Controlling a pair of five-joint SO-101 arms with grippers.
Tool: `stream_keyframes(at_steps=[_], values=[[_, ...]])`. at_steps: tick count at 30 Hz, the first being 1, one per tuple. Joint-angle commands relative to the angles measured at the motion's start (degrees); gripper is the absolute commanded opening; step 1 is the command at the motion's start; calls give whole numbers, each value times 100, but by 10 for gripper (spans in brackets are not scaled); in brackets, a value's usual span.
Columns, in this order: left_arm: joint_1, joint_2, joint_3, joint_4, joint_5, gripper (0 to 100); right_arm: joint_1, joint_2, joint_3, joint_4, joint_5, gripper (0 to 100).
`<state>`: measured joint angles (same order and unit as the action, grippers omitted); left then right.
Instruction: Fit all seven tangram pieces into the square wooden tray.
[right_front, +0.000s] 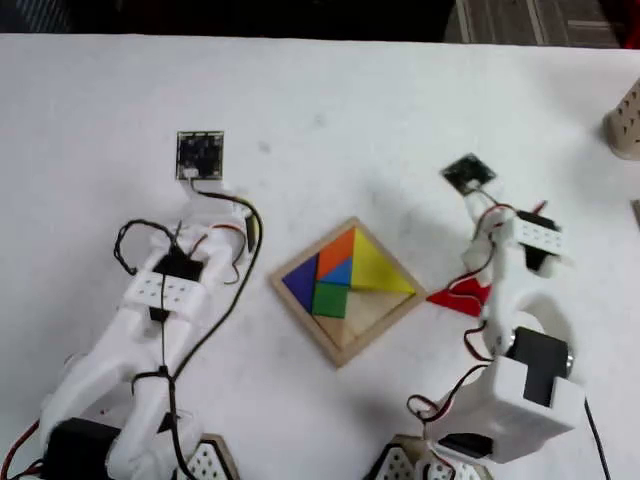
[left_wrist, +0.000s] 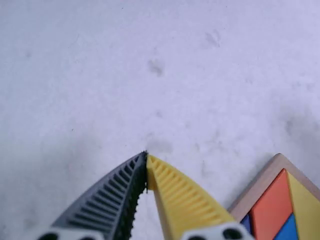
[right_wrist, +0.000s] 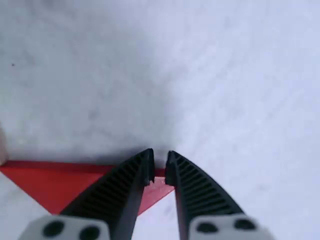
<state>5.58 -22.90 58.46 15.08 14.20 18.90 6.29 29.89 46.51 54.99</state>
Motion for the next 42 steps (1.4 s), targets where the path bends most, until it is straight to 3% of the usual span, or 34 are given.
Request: stream_keyframes(at_steps=[1, 11, 16, 21, 23, 29, 32, 37, 42], values=[[-40, 13, -369, -193, 26, 23, 541, -75, 35, 479, 826, 24], [-31, 13, -352, -193, 26, 23, 1859, -716, 870, 1086, 2444, 17], [-31, 13, -352, -193, 26, 23, 1895, -1965, 897, 2062, 2391, 22], [-31, 13, -343, -211, 26, 23, 1473, -3284, 1257, 3037, 2391, 22], [-40, 13, -343, -211, 26, 23, 1174, -3802, 1714, 2905, 2189, 22], [-31, 92, -343, -237, 18, 23, 382, -5068, 3182, 1420, 255, 22], [154, 716, -387, -633, -132, 24, 171, -5481, 3481, 1253, -290, 70], [453, 2026, -826, -958, -1125, 24, 136, -5701, 3534, 1666, -308, 258], [180, 2229, -958, -949, -1152, 24, -31, -5692, 3587, 1675, 79, 262]])
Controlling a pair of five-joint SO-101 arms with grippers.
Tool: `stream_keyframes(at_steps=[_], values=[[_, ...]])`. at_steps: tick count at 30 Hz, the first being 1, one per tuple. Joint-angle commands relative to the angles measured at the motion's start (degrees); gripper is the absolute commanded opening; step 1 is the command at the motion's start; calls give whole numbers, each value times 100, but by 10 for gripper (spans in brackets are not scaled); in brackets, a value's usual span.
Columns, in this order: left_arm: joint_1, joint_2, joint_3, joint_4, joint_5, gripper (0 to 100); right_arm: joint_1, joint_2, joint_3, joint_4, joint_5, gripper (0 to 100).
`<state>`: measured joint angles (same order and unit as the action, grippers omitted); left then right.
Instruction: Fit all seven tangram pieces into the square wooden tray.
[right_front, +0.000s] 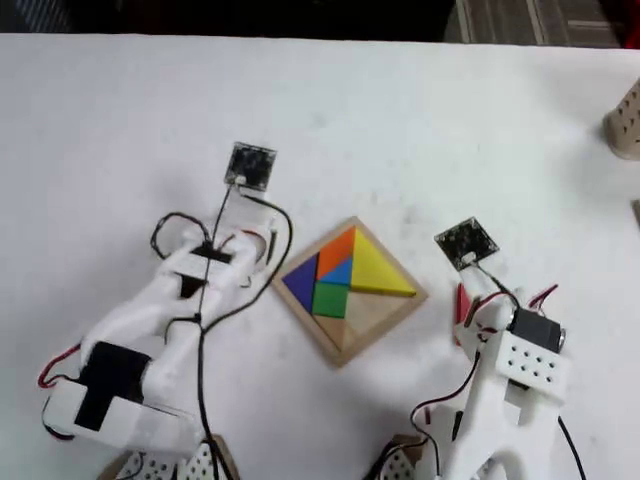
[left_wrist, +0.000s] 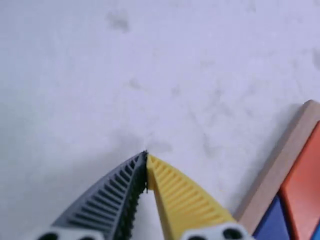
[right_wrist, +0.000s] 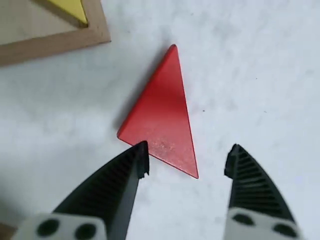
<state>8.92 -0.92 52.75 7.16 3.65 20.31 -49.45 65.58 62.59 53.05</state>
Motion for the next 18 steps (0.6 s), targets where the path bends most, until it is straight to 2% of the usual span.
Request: stream_keyframes(at_steps=[1, 8, 18], values=[[-198, 22, -404, -167, -97, 24, -259, -119, 114, 48, 387, 262], [-215, -84, -527, -167, -88, 24, -391, -119, 607, -251, 888, 263], [-224, -84, -527, -167, -114, 24, -391, -110, 615, -602, 941, 264]])
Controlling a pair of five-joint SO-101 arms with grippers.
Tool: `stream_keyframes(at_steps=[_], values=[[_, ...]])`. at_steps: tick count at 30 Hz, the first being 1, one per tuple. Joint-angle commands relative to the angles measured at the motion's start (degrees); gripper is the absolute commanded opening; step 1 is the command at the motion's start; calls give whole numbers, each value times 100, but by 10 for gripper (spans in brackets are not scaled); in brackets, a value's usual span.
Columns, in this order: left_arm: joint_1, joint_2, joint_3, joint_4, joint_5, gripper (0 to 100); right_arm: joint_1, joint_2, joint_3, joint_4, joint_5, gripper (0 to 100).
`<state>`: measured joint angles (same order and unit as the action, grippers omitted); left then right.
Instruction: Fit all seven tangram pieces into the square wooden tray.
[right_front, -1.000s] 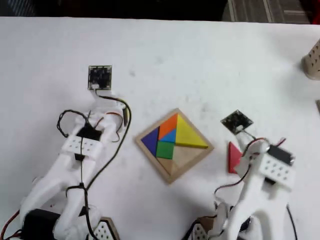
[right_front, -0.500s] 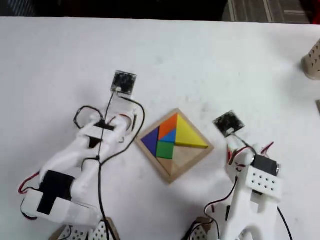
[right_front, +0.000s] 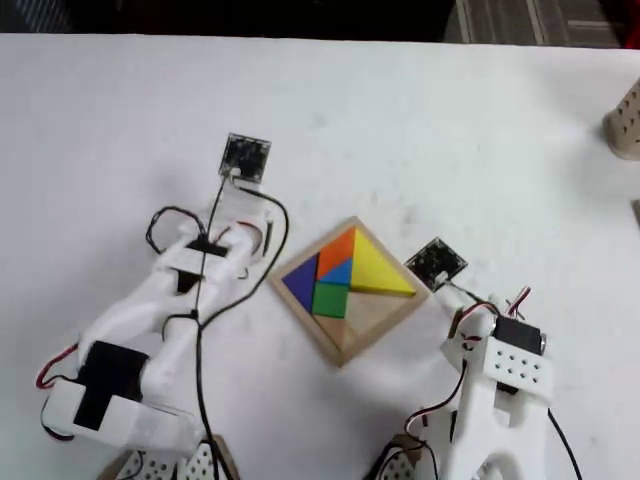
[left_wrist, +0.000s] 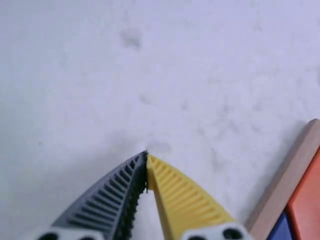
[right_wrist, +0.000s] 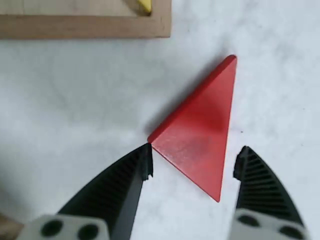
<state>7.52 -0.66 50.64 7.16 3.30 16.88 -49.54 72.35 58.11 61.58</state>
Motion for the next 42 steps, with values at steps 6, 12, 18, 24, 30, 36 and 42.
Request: stream_keyframes(at_steps=[6, 12, 18, 24, 30, 36, 42], values=[[-84, -110, -316, -167, -88, 24, -75, -101, -149, -40, 79, 264], [-84, -110, -316, -167, -97, 24, -92, 708, -1213, 936, 44, 264], [-84, -101, -316, -167, -97, 24, -92, 2105, -1881, 927, 26, 264], [-84, -101, -316, -167, -97, 24, -66, 3002, -2303, 910, 26, 263], [-75, -92, -316, -167, -97, 24, 22, 3714, -2295, 312, 53, 264], [-57, -48, -325, -167, -97, 24, -57, 4207, -2338, 180, 62, 265], [-75, -40, -378, -158, -97, 24, -31, 4084, -2321, 163, 35, 251]])
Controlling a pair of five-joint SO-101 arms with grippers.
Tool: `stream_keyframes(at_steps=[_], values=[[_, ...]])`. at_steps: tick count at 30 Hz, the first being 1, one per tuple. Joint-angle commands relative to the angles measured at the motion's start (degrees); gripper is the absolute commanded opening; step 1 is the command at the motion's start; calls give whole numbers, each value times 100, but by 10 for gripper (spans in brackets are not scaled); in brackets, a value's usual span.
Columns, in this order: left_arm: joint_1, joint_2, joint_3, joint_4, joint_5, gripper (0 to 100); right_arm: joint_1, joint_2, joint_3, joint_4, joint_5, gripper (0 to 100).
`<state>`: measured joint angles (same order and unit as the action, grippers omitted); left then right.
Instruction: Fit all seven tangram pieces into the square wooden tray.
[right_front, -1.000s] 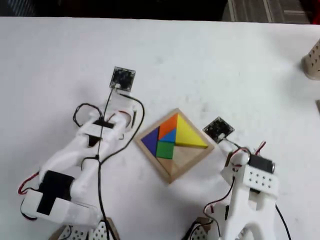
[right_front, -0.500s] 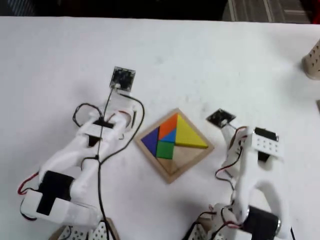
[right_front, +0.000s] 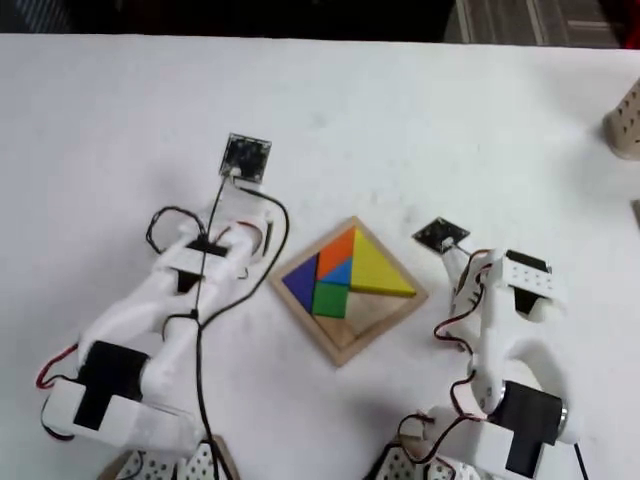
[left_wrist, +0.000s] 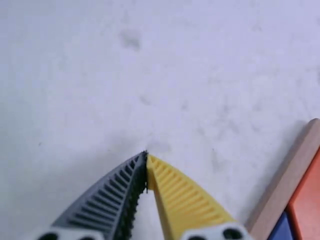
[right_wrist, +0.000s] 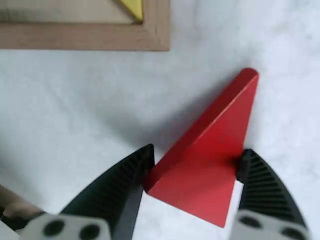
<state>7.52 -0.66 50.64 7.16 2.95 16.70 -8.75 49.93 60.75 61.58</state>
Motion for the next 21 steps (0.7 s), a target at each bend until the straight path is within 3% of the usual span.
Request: stream_keyframes(at_steps=[1, 10, 21], values=[[-75, -40, -378, -158, -62, 24, -13, 13, -70, -101, 35, 231], [-75, -40, -378, -158, -62, 24, -4, 13, -62, -101, 26, 19], [-66, -31, -404, -158, -62, 24, 242, -40, -343, 400, 26, 17]])
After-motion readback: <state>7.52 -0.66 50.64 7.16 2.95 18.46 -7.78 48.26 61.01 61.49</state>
